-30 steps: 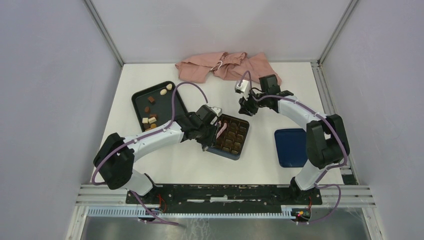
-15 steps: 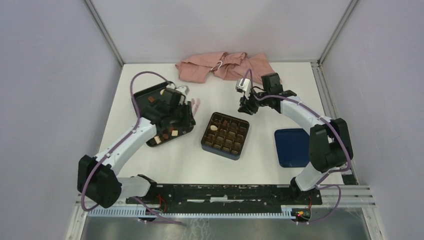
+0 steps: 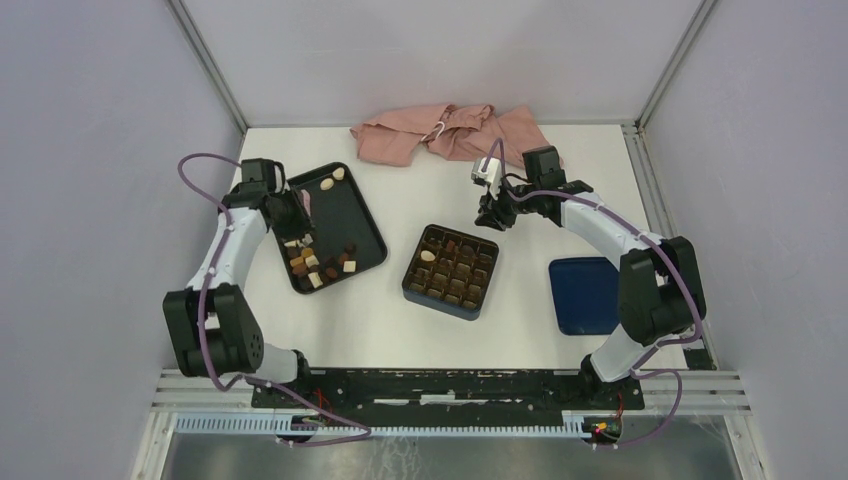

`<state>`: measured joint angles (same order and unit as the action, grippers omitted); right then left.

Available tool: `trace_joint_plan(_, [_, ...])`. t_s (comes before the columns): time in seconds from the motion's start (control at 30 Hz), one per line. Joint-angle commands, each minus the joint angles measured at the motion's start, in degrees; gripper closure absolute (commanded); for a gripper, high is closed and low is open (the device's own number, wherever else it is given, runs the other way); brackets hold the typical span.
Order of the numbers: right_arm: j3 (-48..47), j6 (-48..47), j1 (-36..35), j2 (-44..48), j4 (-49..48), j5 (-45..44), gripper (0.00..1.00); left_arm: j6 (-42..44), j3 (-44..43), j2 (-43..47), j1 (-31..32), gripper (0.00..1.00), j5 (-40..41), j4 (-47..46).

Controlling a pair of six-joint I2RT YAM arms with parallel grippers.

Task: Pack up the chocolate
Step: Pick up the fake chocolate from the plate.

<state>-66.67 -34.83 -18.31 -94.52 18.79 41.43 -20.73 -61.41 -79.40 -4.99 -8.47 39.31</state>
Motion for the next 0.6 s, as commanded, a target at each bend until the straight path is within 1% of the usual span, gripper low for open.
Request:
trace_joint_plan(0.0, [-1.1,-0.7,0.2,0.4,0.0,1.9,0.61,3.4,-7.2,-6.9,-2.8,0.61,-0.2,0.4])
trace_joint_plan(0.33, [-1.1,-0.6,0.1,-0.2,-0.1,2.5,0.61,3.7,-21.6,-22.6,-3.8,0.60,1.4,6.5])
trace_joint_plan(0.57, [-1.0,-0.7,0.0,-0.2,-0.1,2.6,0.61,3.6,-28.1,-28.6,-3.9,0.60,2.5,10.2])
